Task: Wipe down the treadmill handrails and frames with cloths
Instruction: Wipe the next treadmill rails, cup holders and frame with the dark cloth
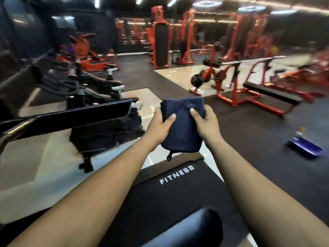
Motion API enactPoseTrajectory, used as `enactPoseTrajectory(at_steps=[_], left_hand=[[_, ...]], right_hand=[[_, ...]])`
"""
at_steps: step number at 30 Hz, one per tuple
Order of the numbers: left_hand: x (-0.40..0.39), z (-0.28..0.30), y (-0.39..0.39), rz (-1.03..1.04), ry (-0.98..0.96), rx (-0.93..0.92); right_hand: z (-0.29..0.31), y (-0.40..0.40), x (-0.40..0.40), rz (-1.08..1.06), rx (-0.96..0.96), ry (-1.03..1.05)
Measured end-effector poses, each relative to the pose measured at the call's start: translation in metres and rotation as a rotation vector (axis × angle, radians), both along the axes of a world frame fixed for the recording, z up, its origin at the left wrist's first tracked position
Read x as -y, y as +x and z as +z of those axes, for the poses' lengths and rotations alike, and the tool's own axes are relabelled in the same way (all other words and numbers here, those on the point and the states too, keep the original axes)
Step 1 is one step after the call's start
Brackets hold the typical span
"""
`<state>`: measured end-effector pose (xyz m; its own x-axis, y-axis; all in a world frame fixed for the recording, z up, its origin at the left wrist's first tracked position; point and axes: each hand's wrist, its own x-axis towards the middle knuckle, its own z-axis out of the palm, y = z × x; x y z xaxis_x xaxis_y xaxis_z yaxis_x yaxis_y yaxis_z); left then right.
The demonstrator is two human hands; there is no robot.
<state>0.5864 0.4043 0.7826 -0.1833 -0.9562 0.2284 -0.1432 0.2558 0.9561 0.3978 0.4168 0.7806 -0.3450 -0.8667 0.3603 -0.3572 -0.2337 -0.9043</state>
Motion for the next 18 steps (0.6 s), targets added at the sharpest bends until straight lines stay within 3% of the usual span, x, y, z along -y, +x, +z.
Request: enactPoseTrajectory(at_steps=[10,15,18], left_hand=[[-0.112,0.008,-0.014,-0.361,0.041,-0.083],[-0.155,-0.017,-0.011,-0.406,0.118,-0.079],[-0.176,-0.03,-0.001,-0.414,0.165,0.029]], right_hand=[[0.015,0.004,-0.156,-0.455,-0.106,0.017],[-0.004,0.01,-0.193,-0.533,-0.265,0.132],[-0.03,0.028,-0.211,-0.616,-0.362,0.246]])
